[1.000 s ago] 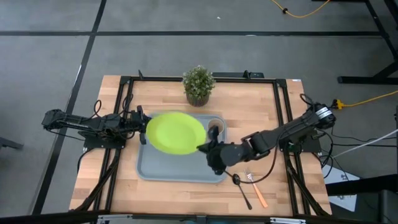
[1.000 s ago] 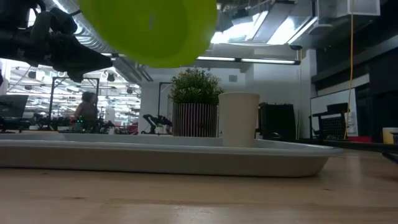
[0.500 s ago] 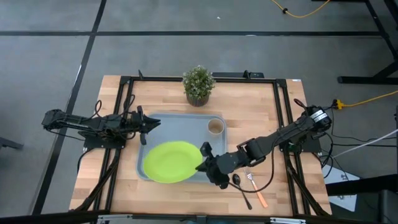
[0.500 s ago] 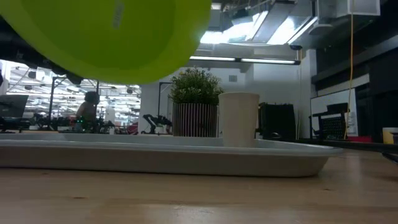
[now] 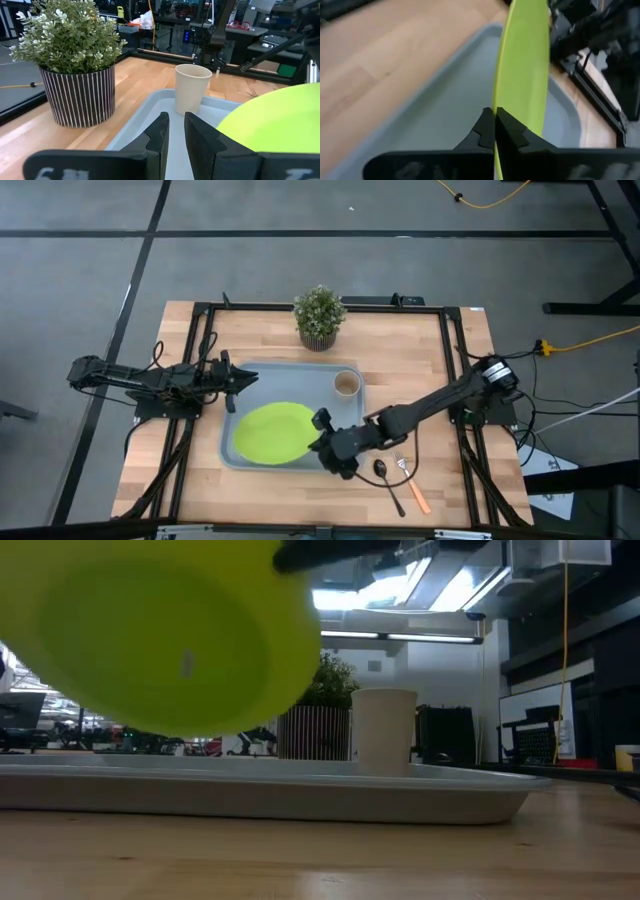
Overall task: Pick and place plate/cup/fork/spoon on tray
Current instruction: Put the green plate on the gray serving tray to the bottom left of the white cup
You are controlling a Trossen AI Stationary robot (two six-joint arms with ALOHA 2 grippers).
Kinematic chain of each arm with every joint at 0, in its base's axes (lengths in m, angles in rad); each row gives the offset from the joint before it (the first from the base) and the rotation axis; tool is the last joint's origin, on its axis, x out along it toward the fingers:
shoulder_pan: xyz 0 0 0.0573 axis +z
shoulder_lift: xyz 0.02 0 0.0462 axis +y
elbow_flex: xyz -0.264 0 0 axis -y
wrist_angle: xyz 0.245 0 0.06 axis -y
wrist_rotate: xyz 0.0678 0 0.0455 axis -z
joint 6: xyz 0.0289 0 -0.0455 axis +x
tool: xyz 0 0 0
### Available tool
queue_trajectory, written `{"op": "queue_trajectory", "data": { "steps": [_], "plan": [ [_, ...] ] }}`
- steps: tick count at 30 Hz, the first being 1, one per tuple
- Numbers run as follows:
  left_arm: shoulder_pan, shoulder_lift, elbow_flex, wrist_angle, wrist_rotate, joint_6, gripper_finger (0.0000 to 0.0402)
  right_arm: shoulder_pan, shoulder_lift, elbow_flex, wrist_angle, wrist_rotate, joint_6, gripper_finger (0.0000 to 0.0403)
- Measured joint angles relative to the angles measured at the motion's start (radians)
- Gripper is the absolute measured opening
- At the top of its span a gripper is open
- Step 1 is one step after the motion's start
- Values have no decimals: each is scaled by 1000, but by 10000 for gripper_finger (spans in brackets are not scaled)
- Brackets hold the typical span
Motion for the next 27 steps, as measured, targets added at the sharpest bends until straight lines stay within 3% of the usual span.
{"op": "queue_trajectory", "data": {
  "steps": [15,27],
  "plan": [
    [0,0,0,0,0,-1,53,-73,131,0,-78,8,1,1],
    [0,0,0,0,0,-2,53,-92,184,1,-57,0,5,41]
  ]
}}
